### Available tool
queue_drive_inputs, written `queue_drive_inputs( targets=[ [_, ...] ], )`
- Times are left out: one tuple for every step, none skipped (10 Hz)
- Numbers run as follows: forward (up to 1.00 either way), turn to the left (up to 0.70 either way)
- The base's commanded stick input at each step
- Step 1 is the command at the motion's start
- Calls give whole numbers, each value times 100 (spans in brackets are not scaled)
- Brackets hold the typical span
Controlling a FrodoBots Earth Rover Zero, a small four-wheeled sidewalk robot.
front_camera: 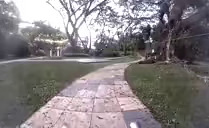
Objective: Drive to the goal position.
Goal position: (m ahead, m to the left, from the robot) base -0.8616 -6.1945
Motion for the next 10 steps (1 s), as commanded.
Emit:
queue_drive_inputs(
  targets=[
    [70, -13],
    [70, -13],
    [70, -13],
    [70, -13],
    [70, -13],
    [70, -13],
    [70, -13],
    [70, -13],
    [70, -13],
    [70, -13]
  ],
)
